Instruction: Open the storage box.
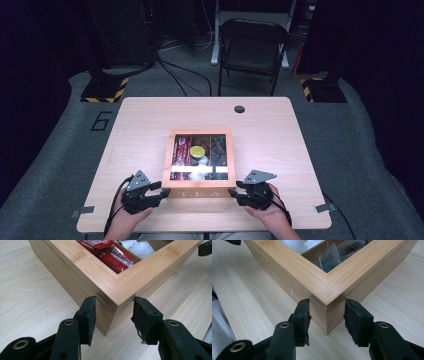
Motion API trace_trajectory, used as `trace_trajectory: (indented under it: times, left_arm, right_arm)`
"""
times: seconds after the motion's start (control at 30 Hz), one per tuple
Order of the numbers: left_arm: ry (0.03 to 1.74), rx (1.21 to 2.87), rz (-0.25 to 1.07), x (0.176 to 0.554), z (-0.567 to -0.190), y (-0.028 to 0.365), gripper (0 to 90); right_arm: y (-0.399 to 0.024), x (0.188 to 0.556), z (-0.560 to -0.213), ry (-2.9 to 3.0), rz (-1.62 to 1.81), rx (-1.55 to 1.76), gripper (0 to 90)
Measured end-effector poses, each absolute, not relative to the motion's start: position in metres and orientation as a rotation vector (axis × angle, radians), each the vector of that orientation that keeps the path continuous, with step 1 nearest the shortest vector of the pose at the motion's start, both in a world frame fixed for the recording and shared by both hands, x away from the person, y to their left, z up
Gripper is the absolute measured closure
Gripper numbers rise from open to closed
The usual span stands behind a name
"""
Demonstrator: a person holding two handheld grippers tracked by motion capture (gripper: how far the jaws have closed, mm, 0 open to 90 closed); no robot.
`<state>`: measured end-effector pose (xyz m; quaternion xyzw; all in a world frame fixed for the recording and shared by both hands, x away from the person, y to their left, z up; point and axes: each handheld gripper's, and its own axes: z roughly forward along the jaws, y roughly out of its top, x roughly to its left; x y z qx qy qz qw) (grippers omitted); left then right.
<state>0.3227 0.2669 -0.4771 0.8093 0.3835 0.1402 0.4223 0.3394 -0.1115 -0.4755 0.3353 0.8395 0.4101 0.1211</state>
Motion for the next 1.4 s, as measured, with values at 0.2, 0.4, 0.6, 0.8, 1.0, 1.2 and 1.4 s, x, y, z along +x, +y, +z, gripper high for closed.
trace_trajectory:
  times: [0.2,0.4,0.6,0.8,1.0,1.2,1.4]
  left_arm:
    - [0.963,2.038,0.351,0.322,-0.476,0.266,53.6]
    - [0.964,2.037,0.363,0.322,-0.476,0.265,53.5]
    - [0.971,2.037,0.361,0.322,-0.475,0.265,53.6]
    - [0.97,2.033,0.375,0.322,-0.474,0.264,53.6]
    - [0.964,2.024,0.384,0.32,-0.471,0.262,53.6]
    - [0.966,2.024,0.371,0.321,-0.468,0.261,53.5]
    - [0.973,2.012,0.372,0.322,-0.464,0.26,53.4]
  right_arm:
    - [-0.111,0.338,-0.474,2.441,1.199,0.986,55.2]
    - [-0.112,0.338,-0.473,2.429,1.211,0.984,55.9]
    - [-0.111,0.337,-0.472,2.423,1.211,0.982,55.8]
    - [-0.113,0.338,-0.471,2.424,1.251,1.002,55.1]
    - [-0.113,0.337,-0.469,2.412,1.26,1.019,55.0]
    - [-0.111,0.337,-0.467,2.408,1.276,1.028,55.0]
    - [-0.108,0.338,-0.465,2.39,1.264,1.015,54.8]
